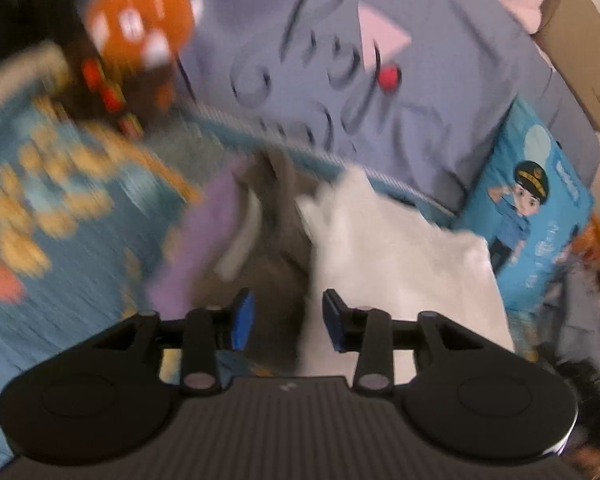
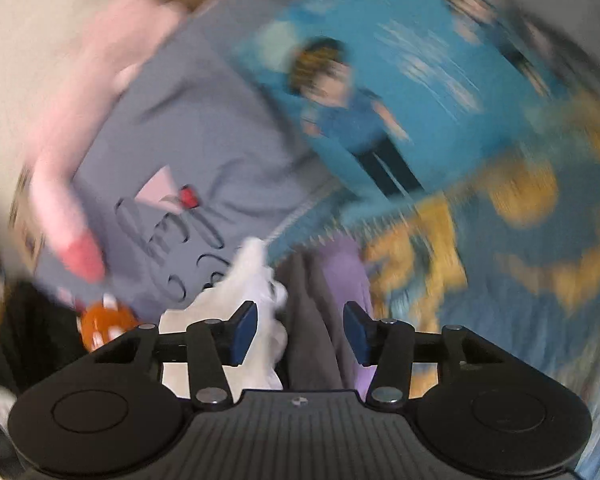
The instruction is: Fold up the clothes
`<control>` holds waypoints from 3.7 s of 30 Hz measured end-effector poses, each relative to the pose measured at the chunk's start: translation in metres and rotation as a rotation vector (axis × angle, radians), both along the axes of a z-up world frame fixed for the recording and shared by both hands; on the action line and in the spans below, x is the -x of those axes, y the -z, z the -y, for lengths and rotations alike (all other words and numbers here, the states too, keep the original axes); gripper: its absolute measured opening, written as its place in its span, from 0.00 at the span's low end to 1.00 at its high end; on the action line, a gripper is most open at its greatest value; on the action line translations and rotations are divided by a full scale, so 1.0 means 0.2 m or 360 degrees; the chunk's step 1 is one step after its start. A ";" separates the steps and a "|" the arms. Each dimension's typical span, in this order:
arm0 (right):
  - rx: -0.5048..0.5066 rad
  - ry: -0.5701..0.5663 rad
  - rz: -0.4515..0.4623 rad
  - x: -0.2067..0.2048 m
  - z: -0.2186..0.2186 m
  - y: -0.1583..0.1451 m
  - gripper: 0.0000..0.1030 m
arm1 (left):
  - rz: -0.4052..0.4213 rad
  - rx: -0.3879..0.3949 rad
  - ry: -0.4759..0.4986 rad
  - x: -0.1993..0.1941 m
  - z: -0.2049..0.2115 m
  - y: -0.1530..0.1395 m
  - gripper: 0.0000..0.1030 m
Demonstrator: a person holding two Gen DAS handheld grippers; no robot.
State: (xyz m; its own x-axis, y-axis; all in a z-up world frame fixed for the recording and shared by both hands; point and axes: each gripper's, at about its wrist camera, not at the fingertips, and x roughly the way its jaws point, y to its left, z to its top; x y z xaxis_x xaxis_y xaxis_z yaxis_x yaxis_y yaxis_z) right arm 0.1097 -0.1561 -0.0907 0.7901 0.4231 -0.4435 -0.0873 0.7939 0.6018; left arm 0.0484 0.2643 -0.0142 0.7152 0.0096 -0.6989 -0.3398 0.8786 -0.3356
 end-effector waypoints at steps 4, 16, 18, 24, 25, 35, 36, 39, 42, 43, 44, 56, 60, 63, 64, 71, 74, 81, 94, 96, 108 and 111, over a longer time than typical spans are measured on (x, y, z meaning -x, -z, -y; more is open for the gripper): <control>0.0292 -0.0327 0.0157 -0.19 -0.15 -0.21 0.50 | 0.0109 -0.0011 0.0171 -0.04 0.03 -0.16 0.60; 0.0428 -0.0702 -0.0125 -0.71 -0.31 -0.15 0.52 | -0.0232 -0.0626 0.0441 -0.69 0.36 -0.05 0.82; 0.0385 -0.0739 -0.0173 -0.77 -0.30 -0.12 0.52 | -0.0272 -0.0493 0.0402 -0.77 0.26 0.00 0.82; 0.0341 -0.0856 -0.0239 -0.91 -0.32 -0.04 0.53 | -0.0310 -0.0193 0.0443 -0.92 0.08 0.15 0.76; 0.0361 -0.0877 -0.0224 -0.91 -0.33 -0.04 0.45 | -0.0320 -0.0185 0.0457 -0.93 0.08 0.17 0.72; 0.0494 -0.0911 -0.0032 -0.88 -0.41 -0.10 0.04 | -0.0262 -0.0229 0.0479 -0.95 0.13 0.18 0.11; 0.0495 -0.0905 -0.0011 -0.87 -0.41 -0.12 0.04 | -0.0250 -0.0243 0.0475 -0.94 0.14 0.17 0.11; 0.0522 -0.0891 0.0095 -0.83 -0.41 -0.20 0.04 | -0.0184 -0.0300 0.0462 -0.90 0.15 0.10 0.11; 0.0630 -0.0841 0.0220 -0.79 -0.44 -0.26 0.04 | -0.0101 -0.0382 0.0439 -0.88 0.17 0.02 0.10; 0.0660 -0.0814 0.0244 -0.78 -0.45 -0.27 0.04 | -0.0076 -0.0403 0.0429 -0.89 0.17 -0.01 0.11; 0.0681 -0.0807 0.0216 -0.79 -0.46 -0.24 0.04 | -0.0079 -0.0417 0.0420 -0.90 0.18 -0.02 0.11; 0.0700 -0.0677 -0.0167 -0.95 -0.54 0.06 0.08 | -0.0328 -0.0597 0.0287 -0.97 0.17 0.24 0.47; 0.0450 -0.0514 -0.0275 -1.00 -0.41 0.00 0.27 | -0.0251 -0.0495 0.0182 -0.91 0.06 0.15 0.47; 0.0346 -0.0423 -0.0177 -0.94 -0.28 -0.16 0.27 | -0.0176 -0.0494 0.0142 -0.80 -0.03 0.01 0.45; 0.0333 -0.0432 -0.0130 -0.90 -0.25 -0.21 0.27 | -0.0139 -0.0475 0.0161 -0.75 -0.05 -0.04 0.46; 0.0351 -0.0582 -0.0003 -0.40 -0.11 -0.24 0.39 | -0.0192 -0.0400 0.0435 -0.36 0.04 0.00 0.62; 0.0360 -0.0627 -0.0084 -0.30 -0.13 -0.14 0.39 | -0.0277 -0.0303 0.0473 -0.28 0.09 0.15 0.62; 0.0286 -0.0599 -0.0318 -0.27 -0.17 0.07 0.36 | -0.0344 -0.0108 0.0385 -0.27 0.09 0.35 0.64; 0.0721 -0.0418 -0.0192 -0.13 -0.23 -0.07 0.54 | -0.0448 -0.0731 0.0264 -0.23 0.22 0.27 0.69; 0.0799 -0.0428 -0.0113 -0.03 -0.24 -0.18 0.79 | -0.0402 -0.0836 0.0274 -0.15 0.29 0.18 0.89; 0.1044 -0.0460 0.0225 0.41 -0.35 -0.53 0.98 | -0.0153 -0.0838 0.0382 0.30 0.67 -0.22 1.00; 0.1069 -0.0454 0.0182 0.46 -0.36 -0.53 0.98 | -0.0157 -0.0797 0.0308 0.37 0.68 -0.25 1.00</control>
State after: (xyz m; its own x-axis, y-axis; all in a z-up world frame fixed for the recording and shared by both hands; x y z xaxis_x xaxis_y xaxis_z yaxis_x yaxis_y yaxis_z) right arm 0.0178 -0.0847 0.0158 0.7470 0.2853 -0.6006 -0.3784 0.9251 -0.0312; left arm -0.0264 0.1279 0.0359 0.6684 0.2331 -0.7063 -0.1644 0.9724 0.1653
